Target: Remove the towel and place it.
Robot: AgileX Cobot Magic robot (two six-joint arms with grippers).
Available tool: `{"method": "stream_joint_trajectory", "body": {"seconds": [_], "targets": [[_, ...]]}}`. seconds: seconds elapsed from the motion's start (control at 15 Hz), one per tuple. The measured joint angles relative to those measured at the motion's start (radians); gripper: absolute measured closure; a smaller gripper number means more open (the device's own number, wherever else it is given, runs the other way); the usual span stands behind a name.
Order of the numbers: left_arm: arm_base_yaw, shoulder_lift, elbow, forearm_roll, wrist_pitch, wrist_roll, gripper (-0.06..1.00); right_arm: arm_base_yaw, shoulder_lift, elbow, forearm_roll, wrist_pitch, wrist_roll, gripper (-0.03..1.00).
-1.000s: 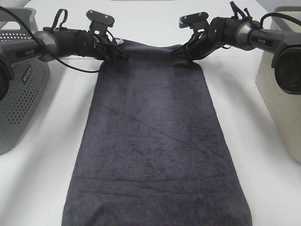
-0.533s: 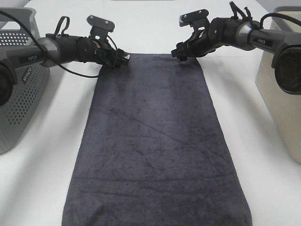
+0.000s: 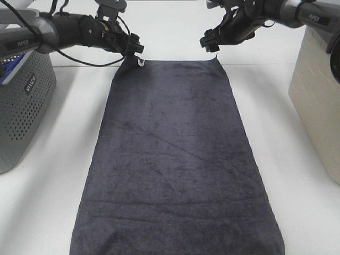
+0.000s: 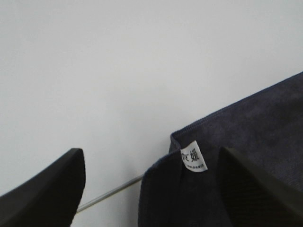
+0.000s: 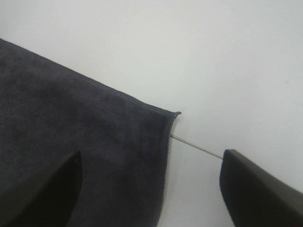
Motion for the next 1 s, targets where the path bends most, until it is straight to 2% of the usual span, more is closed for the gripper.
{"method": "stream_joint_trajectory", "body": {"seconds": [0.13, 0.33, 0.6, 0.87, 1.0], "targets": [[0.0, -0.044, 0.0, -0.001, 0.086, 0.0, 0.24, 0.0, -0.051, 0.0, 0.011, 0.1, 0.0, 0.2], [0.0, -0.03, -0.001, -0.008, 0.11, 0.0, 0.24, 0.0, -0.091, 0.0, 0.024, 0.222, 0.004, 0.2], [0.0, 0.052, -0.001, -0.009, 0.011, 0.0, 0.24, 0.0, -0.117, 0.0, 0.024, 0.382, 0.023, 0.2], [0.0, 0.108, -0.001, -0.006, -0.15, 0.0, 0.24, 0.0, -0.129, 0.0, 0.024, 0.457, 0.053, 0.2], [0.008, 0.136, -0.001, 0.01, -0.18, 0.0, 0.24, 0.0, -0.129, 0.0, 0.024, 0.473, 0.053, 0.2]]}}
